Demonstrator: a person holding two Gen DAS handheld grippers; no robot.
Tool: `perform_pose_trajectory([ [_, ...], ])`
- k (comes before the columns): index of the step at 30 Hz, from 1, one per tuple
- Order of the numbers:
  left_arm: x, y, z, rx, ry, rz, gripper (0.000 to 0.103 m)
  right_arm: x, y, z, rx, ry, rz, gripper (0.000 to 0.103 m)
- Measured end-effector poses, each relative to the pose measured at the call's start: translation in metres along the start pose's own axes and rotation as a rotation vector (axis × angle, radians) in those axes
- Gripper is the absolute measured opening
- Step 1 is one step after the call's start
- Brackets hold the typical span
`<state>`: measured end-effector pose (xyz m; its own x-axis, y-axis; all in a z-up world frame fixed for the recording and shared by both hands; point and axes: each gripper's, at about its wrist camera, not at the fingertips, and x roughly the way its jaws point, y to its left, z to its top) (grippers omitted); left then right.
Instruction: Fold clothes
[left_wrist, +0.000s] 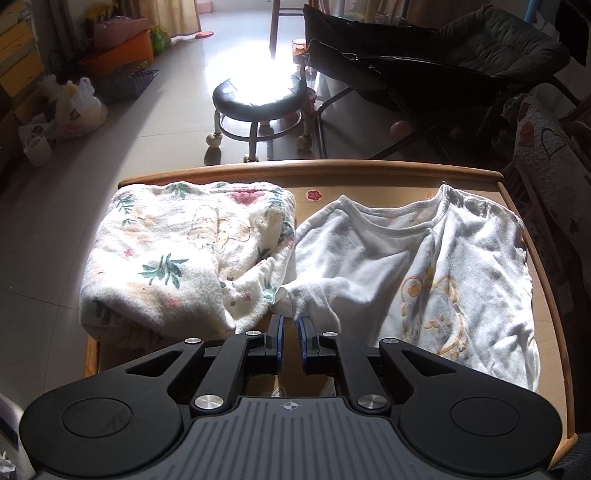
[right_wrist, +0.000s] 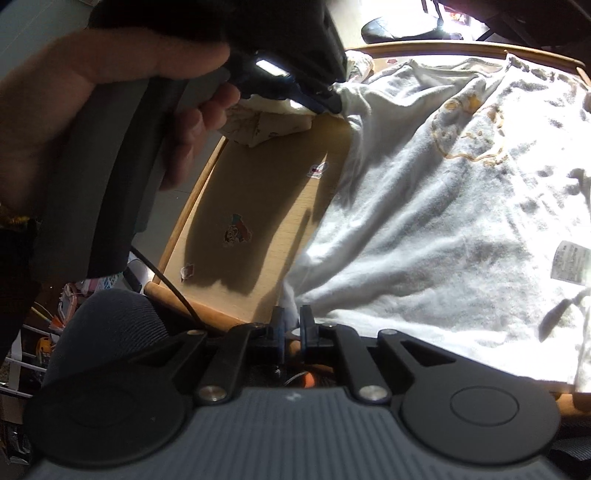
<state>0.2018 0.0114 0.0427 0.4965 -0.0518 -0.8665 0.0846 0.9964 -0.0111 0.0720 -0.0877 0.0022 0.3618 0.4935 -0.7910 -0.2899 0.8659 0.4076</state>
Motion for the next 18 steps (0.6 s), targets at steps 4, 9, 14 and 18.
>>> perform_pose_trajectory([
  [4, -0.012, 0.003, -0.007, -0.038, -0.020, -0.010, 0.022, -0.009, -0.007, -0.001, 0.015, -0.012, -0.004, 0.029],
  [9, -0.035, 0.000, -0.023, -0.057, -0.117, -0.032, 0.055, -0.026, -0.023, -0.005, 0.054, -0.048, -0.029, 0.036],
  [14, -0.050, -0.001, -0.038, -0.094, -0.122, -0.068, 0.056, -0.047, -0.045, -0.013, 0.115, -0.108, -0.076, 0.036],
  [18, -0.064, 0.004, -0.058, -0.155, -0.172, -0.067, 0.069, -0.064, -0.062, -0.019, 0.164, -0.156, -0.113, 0.037],
])
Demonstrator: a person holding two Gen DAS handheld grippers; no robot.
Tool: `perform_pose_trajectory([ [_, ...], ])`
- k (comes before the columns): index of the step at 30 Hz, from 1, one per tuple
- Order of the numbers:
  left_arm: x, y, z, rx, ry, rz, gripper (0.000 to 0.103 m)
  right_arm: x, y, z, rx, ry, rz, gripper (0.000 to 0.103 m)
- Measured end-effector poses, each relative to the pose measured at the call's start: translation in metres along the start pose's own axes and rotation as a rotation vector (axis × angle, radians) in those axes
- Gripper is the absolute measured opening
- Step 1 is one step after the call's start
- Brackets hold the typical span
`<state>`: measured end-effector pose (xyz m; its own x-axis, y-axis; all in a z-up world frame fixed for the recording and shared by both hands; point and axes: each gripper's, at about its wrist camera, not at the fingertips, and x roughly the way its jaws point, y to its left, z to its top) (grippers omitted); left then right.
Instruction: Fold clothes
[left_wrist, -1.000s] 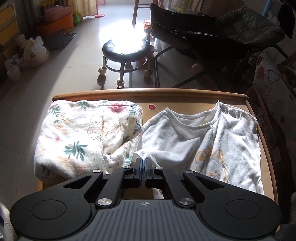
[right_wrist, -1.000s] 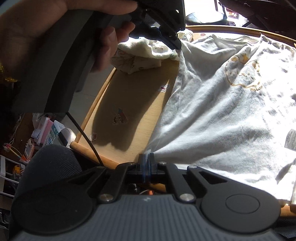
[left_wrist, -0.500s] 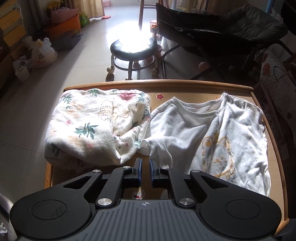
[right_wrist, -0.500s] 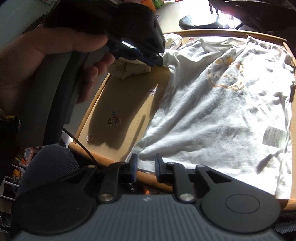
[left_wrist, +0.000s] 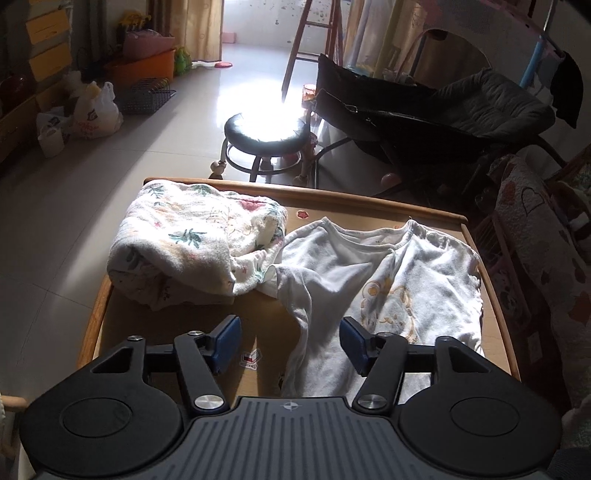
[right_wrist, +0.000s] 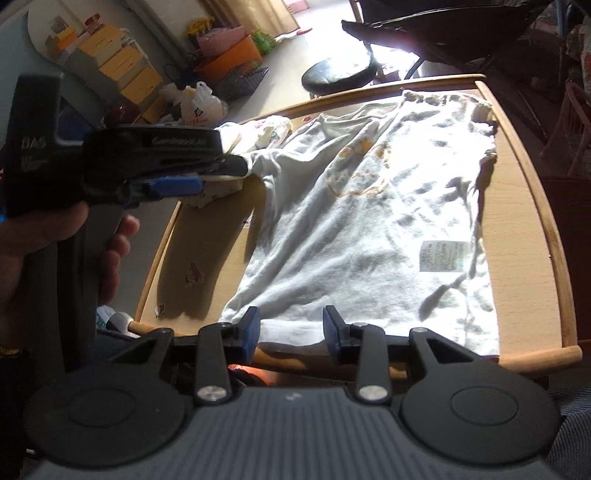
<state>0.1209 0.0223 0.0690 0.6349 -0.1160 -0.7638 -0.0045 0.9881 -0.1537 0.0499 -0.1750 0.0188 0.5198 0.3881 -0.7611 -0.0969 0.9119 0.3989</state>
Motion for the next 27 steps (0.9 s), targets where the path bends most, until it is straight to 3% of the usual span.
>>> perform_pose_trajectory([
  [3, -0.013, 0.005, -0.015, -0.041, -0.022, 0.008, 0.069, -0.012, -0.015, -0.001, 0.036, -0.036, -0.028, 0.037],
  [8, -0.031, 0.013, -0.036, -0.070, -0.044, 0.122, 0.069, -0.031, -0.040, -0.001, 0.097, -0.096, -0.075, 0.037],
  [11, -0.032, 0.019, -0.047, -0.111, 0.000, 0.106, 0.069, -0.043, -0.055, -0.002, 0.133, -0.133, -0.103, 0.037],
  [14, -0.034, 0.021, -0.060, -0.131, -0.009, 0.073, 0.069, -0.053, -0.067, -0.001, 0.161, -0.163, -0.126, 0.037],
  [22, -0.025, 0.019, -0.089, -0.143, 0.054, 0.039, 0.069, -0.042, -0.042, 0.026, 0.060, -0.137, -0.102, 0.037],
  [27, -0.011, 0.014, -0.094, -0.110, 0.151, 0.081, 0.069, -0.029, -0.019, 0.055, -0.009, -0.107, -0.084, 0.037],
])
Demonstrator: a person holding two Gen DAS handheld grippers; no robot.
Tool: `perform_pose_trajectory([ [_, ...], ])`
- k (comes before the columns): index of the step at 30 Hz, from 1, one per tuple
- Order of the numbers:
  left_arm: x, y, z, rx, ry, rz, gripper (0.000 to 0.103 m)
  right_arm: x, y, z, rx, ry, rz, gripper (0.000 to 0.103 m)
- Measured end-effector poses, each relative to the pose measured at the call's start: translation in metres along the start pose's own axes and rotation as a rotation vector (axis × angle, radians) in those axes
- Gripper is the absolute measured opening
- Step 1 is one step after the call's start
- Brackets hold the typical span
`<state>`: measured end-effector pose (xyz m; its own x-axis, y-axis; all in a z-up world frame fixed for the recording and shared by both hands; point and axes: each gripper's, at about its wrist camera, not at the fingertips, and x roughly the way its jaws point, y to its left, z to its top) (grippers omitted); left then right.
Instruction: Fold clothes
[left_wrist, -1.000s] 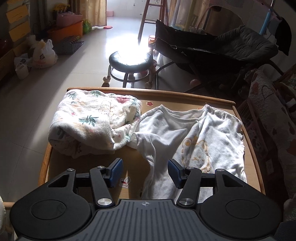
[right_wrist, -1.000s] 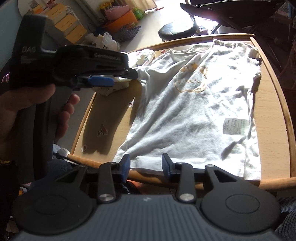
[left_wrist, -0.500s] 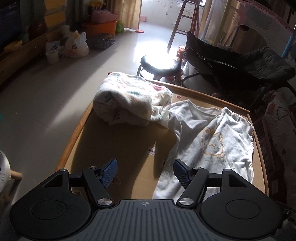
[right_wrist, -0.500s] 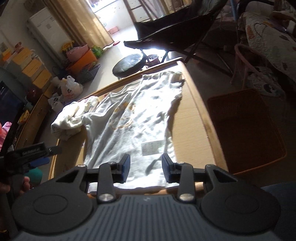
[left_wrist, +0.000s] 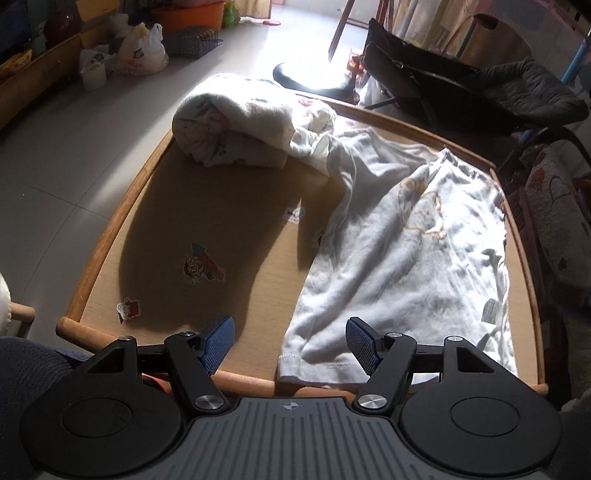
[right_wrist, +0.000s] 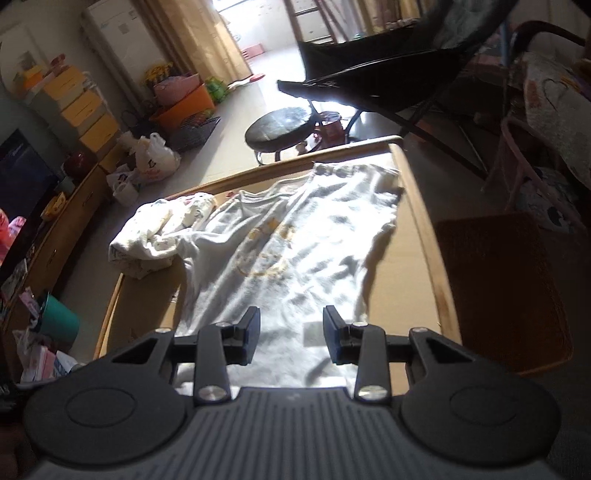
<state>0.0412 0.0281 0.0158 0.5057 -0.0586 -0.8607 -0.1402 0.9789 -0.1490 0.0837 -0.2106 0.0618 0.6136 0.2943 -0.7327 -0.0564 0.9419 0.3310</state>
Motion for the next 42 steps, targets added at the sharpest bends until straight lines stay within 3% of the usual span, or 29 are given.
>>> perform_pose_trajectory([
  [4, 0.005, 0.007, -0.002, -0.033, 0.018, -0.024, 0.069, 0.028, 0.043, 0.044, -0.118, 0.027, 0.054, 0.036],
  [9, 0.013, 0.012, -0.004, -0.067, 0.048, -0.055, 0.069, 0.069, 0.082, 0.057, -0.253, 0.108, 0.037, 0.036],
  [22, 0.019, -0.003, -0.003, 0.019, 0.080, -0.086, 0.069, 0.174, 0.182, 0.091, -0.596, 0.314, -0.006, 0.036],
  [42, 0.021, -0.004, 0.001, 0.010, 0.105, -0.142, 0.069, 0.204, 0.185, 0.075, -0.629, 0.351, -0.050, 0.036],
])
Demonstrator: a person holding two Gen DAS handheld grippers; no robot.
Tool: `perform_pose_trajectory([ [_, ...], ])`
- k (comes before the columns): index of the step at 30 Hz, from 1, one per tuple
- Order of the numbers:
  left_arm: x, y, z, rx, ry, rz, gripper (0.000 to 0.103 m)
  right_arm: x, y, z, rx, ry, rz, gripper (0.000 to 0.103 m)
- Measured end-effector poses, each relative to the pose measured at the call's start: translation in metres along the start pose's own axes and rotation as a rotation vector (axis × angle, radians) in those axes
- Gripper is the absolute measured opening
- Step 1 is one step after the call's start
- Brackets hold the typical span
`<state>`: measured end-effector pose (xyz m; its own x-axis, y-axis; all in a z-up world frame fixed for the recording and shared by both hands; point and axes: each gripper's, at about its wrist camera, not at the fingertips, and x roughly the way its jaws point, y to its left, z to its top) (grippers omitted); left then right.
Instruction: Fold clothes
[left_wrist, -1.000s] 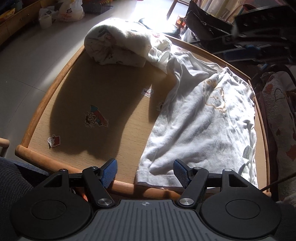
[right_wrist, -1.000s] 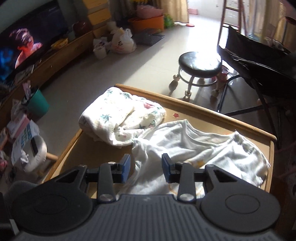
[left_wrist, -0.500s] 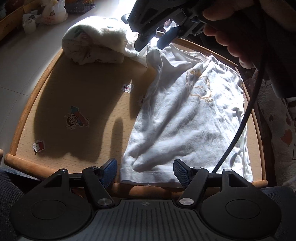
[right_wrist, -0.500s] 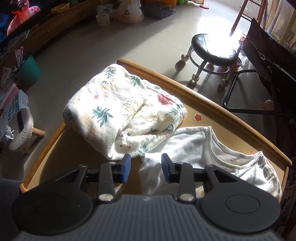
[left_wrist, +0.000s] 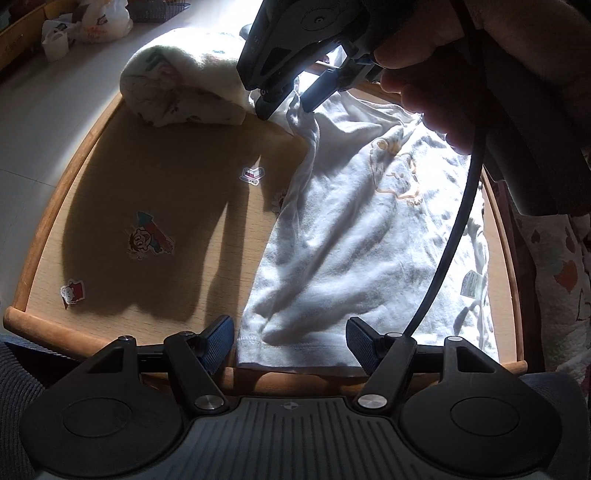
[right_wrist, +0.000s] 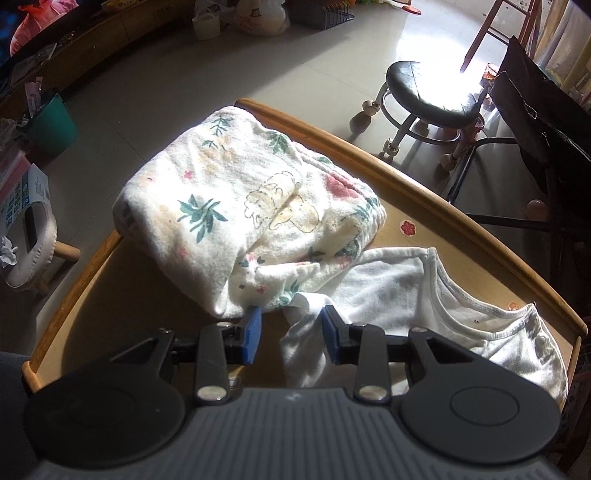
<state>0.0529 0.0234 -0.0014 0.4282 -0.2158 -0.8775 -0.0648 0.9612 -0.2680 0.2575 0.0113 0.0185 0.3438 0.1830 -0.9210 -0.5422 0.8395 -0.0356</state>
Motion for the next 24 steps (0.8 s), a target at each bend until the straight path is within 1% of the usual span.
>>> perform_pose_trajectory([
  [5, -0.001, 0.002, 0.000, -0.006, 0.000, -0.008, 0.069, 0.007, 0.002, 0.001, -0.002, 0.010, -0.008, 0.036],
  [10, -0.002, 0.010, 0.000, -0.046, -0.001, -0.036, 0.069, 0.013, 0.002, 0.002, -0.006, 0.021, -0.023, 0.034],
  [13, -0.003, 0.012, 0.000, -0.054, -0.001, -0.046, 0.069, 0.018, 0.004, 0.001, -0.028, 0.034, -0.043, 0.031],
  [16, -0.003, 0.013, 0.001, -0.054, 0.001, -0.049, 0.069, 0.019, 0.002, 0.002, -0.019, 0.028, -0.042, 0.026],
  [21, -0.003, 0.014, 0.003, -0.058, 0.008, -0.056, 0.069, 0.020, -0.001, 0.002, -0.003, 0.019, -0.040, 0.014],
  [24, -0.003, 0.016, 0.004, -0.068, 0.011, -0.062, 0.069, 0.020, -0.003, 0.003, 0.006, 0.013, -0.040, 0.011],
])
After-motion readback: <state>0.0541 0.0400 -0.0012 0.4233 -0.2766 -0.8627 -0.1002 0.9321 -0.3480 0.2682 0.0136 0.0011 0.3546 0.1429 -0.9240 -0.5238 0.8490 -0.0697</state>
